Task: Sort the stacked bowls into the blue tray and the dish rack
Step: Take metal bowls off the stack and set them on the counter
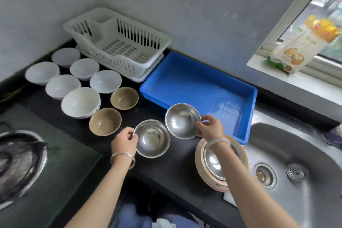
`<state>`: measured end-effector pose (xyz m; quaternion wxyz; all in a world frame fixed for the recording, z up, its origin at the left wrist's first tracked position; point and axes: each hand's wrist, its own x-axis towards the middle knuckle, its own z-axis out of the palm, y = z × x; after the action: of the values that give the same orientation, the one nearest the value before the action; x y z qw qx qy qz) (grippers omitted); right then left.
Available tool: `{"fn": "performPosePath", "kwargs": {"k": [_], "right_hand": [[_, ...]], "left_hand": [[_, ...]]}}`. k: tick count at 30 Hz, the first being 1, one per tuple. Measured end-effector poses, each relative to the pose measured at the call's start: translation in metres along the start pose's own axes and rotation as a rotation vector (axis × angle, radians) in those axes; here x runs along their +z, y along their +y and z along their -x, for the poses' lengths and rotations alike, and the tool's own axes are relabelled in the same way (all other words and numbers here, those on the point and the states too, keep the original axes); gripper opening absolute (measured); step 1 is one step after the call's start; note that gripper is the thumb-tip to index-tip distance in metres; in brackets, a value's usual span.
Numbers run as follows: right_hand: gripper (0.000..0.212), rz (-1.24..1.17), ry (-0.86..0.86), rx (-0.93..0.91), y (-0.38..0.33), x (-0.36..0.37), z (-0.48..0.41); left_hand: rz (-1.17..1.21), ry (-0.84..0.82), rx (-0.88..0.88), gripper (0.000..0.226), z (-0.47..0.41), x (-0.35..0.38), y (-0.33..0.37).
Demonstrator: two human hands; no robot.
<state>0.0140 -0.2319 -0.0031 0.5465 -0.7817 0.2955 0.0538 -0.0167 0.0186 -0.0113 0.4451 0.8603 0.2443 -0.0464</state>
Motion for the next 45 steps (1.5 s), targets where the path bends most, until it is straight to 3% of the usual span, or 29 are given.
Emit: {"fn": "performPosePath", "kwargs": {"k": [9, 18, 34, 45], "right_hand": [[0.010, 0.153, -0.099, 0.078, -0.010, 0.098, -0.027], [0.013, 0.058, -0.092, 0.191, -0.011, 0.141, -0.034], [0.010, -0.117, -0.120, 0.259, -0.001, 0.155, -0.038], [0.031, -0.098, -0.235, 0.257, -0.005, 0.141, -0.025]], "left_hand": [[0.030, 0.045, -0.153, 0.007, -0.023, -0.024, -0.051], [0.076, 0.040, -0.217, 0.010, -0.036, -0.023, -0.064], [0.117, 0.079, -0.270, 0.017, -0.042, -0.018, -0.068], [0.163, 0.074, -0.292, 0.028, -0.034, -0.026, -0.060]]}}
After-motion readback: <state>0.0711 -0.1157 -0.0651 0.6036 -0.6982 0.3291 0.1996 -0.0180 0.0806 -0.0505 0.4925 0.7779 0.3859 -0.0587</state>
